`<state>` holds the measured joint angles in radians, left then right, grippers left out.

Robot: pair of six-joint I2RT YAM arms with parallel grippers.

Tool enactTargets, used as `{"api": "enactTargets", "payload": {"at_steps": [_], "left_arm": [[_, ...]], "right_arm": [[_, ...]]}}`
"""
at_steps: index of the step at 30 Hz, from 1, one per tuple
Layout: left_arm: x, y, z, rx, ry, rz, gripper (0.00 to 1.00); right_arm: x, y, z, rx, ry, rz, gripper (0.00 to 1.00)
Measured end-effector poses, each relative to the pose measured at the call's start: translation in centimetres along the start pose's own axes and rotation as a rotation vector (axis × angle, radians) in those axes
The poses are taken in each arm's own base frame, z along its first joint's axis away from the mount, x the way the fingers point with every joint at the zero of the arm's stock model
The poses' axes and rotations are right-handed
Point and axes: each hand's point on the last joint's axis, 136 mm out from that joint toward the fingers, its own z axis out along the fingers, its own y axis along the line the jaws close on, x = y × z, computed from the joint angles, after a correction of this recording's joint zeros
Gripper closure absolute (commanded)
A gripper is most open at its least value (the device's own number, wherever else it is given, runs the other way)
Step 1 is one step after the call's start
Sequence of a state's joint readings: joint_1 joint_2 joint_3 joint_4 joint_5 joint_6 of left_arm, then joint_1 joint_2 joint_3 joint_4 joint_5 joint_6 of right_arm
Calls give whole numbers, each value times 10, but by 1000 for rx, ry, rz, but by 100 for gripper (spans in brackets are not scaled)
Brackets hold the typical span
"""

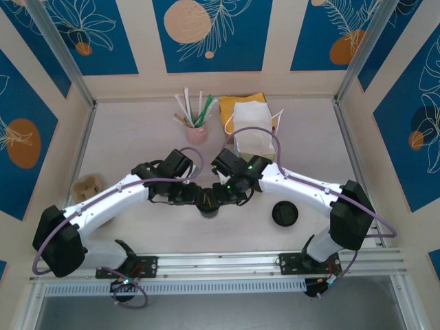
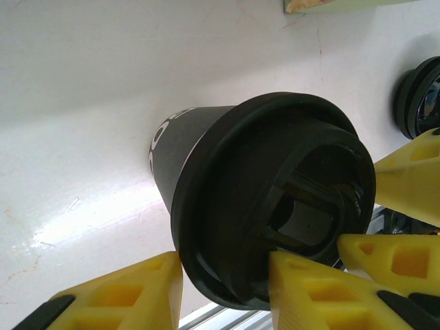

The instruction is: Pack the takeout coffee

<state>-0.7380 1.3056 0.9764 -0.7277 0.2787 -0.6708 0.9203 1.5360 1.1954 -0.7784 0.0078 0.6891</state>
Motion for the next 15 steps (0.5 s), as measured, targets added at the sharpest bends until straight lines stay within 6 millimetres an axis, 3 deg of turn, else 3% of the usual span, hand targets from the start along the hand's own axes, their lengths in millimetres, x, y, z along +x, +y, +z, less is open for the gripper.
{"api": "enactTargets", "payload": {"at_steps": [15], "left_arm": [[3,4,10,47,-46,17,65]], "right_arm": [[1,-1,4,-15,1,2,60]]}}
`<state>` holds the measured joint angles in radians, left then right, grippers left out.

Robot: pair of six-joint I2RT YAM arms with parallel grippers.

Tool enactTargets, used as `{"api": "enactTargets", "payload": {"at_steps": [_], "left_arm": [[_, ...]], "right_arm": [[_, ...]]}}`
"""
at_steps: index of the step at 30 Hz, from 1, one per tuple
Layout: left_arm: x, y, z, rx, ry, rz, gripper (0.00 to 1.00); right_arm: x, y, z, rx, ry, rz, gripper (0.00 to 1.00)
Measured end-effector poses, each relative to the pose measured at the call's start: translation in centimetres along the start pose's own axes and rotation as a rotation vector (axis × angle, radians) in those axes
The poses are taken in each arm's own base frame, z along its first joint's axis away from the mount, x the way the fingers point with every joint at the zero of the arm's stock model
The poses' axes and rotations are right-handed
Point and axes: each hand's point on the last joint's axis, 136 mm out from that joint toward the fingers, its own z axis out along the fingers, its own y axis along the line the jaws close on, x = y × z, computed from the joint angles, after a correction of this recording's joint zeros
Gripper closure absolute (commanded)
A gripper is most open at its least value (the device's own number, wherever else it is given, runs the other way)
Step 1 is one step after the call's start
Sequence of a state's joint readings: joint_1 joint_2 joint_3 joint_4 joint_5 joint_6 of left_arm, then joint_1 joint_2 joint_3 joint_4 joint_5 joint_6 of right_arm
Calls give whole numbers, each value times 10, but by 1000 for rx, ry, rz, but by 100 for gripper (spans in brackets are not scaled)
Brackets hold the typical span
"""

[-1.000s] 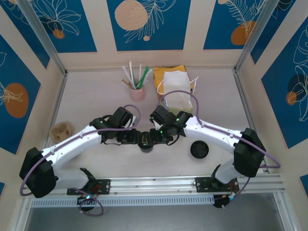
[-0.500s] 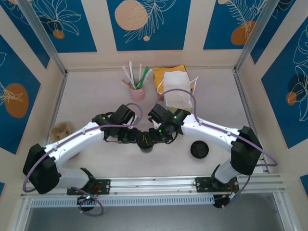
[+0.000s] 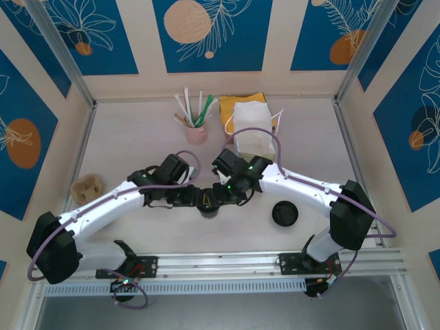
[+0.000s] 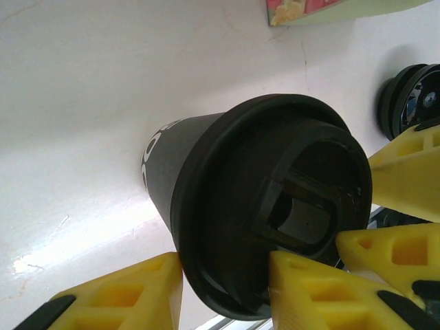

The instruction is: Pack the takeout coffee

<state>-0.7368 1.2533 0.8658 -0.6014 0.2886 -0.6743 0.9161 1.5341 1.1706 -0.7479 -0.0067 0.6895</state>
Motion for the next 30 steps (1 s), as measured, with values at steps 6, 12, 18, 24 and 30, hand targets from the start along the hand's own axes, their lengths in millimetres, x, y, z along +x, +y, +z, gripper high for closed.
{"api": "enactTargets", "payload": {"at_steps": [6,12,18,24,30], "left_arm": [[-1,-1,-1,4,-7,4,65],[-3,-3,-8,-16,5,0,61],[-6,-5,-15,-48,18,6,60],[-22,-15,-27,-32,-21,21,65],[-30,-10,-22,-60,-18,34,71]], "right_arm": [[0,0,0,-1,-1,-1,60],[-1,1,-2,2,-2,-2,60],[-4,2,-1,4,-5,-10,60],[-4,3,0,3,-6,-10,60],[-4,3,0,3,-6,-11,60]]}}
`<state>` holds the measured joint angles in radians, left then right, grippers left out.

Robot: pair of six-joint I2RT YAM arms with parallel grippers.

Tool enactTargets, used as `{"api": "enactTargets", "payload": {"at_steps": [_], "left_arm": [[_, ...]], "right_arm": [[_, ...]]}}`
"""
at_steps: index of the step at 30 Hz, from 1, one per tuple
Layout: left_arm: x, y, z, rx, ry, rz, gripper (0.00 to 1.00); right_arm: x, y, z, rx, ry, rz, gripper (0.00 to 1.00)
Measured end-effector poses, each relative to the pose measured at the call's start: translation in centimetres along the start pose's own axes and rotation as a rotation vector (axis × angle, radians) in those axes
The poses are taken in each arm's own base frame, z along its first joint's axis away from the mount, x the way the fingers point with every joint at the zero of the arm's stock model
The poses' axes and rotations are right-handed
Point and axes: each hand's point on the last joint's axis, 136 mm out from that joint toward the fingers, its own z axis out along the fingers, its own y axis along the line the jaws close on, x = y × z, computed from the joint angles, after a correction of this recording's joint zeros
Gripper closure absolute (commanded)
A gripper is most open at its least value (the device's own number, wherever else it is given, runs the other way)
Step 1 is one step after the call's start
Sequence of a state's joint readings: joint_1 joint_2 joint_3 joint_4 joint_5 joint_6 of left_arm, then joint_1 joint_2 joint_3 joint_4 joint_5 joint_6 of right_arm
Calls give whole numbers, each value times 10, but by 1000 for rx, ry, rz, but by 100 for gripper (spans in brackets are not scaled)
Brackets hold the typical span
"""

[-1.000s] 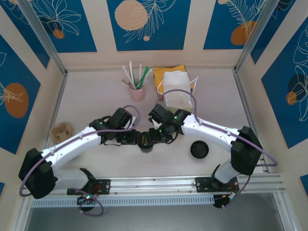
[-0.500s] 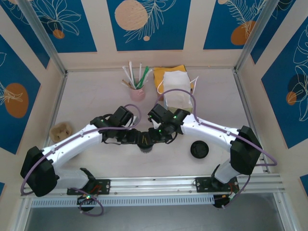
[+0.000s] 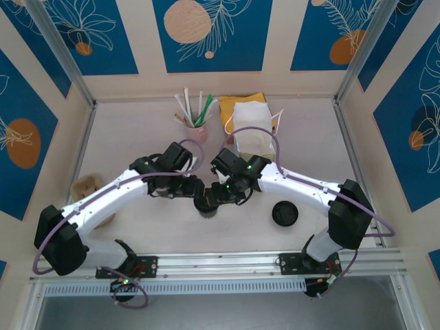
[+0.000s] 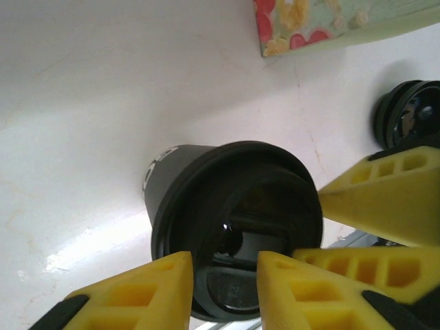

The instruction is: Pack the takeout coffee

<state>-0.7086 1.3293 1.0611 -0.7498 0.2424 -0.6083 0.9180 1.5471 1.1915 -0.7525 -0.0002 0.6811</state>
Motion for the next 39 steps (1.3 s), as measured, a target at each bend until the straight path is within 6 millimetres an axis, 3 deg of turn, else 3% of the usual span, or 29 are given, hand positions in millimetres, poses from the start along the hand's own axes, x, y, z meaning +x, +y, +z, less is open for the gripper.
{"api": "enactTargets", "payload": {"at_steps": [7,25,39], "left_arm": [[2,9,7,-37,21,12,78],[8,12,19,22,-19,17,79],[5,6,7,2,13,3,65]], "right_arm": [[0,0,0,-1,-1,-1,60],[-1,1,3,-10,-6,-3,61],[-2,2,-2,10,-11,-8,58]]}}
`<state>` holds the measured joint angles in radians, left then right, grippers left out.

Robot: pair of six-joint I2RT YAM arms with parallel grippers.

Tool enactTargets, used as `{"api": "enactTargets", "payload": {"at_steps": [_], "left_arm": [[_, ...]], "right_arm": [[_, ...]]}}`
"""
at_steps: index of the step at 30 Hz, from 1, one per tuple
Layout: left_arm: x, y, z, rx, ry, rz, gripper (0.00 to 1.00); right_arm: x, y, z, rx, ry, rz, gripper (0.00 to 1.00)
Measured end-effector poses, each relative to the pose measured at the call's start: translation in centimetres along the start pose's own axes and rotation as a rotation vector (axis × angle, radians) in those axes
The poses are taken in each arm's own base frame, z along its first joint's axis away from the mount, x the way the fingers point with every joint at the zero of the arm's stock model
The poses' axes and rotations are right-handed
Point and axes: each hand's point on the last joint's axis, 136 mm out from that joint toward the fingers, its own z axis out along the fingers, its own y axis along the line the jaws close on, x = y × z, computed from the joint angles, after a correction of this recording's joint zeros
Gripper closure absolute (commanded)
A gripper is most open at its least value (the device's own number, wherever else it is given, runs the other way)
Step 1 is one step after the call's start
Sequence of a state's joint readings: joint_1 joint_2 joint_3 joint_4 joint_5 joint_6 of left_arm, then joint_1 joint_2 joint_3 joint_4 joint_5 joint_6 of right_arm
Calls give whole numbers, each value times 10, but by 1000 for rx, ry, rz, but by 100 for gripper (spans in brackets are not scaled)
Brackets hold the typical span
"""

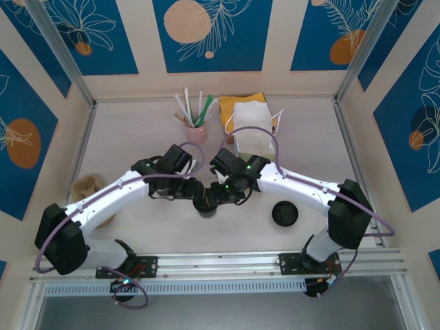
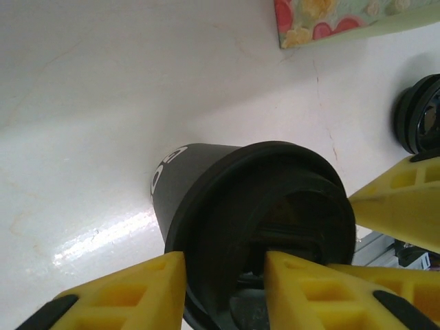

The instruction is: Pack the takeout coffee

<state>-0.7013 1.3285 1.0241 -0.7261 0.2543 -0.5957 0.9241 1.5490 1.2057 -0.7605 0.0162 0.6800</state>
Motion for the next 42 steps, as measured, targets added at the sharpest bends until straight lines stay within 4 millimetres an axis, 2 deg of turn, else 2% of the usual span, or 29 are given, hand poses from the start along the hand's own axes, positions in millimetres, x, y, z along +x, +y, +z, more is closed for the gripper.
{"api": "enactTargets", "payload": {"at_steps": [9,13,15,20,24,27,31,34,39,40,42], "left_arm": [[-10,-12,-17,13,-20,7,63],[-14,-15,-24,4,-30,9,57],[-16,-15,-28,-6,-36,10,53],[-23,-18,-46,-21,-81,20,34],[-30,-25,-67,-8,-138,40,18],[-38,-33,-84,5,-185,61,1],[-47,-44,-101,32,-231,76,0],[-51,-45,-106,30,-255,80,0],[-55,-39,-116,5,-298,97,0],[-56,-38,-118,1,-308,98,0],[-57,-37,-123,-2,-325,105,0]], "right_arm": [[-4,1,-7,33,-3,-10,50],[-8,4,-14,34,-17,-12,49],[-10,5,-18,37,-22,-13,49],[-16,11,-38,37,-62,-20,46],[-21,14,-62,36,-118,-24,38],[-26,16,-87,30,-176,-22,32],[-32,16,-124,6,-271,-8,23],[-38,14,-153,-24,-352,9,16],[-44,-8,-196,-39,-464,78,7],[-44,-14,-203,-38,-483,96,1],[-46,-23,-216,-35,-520,118,1]]}}
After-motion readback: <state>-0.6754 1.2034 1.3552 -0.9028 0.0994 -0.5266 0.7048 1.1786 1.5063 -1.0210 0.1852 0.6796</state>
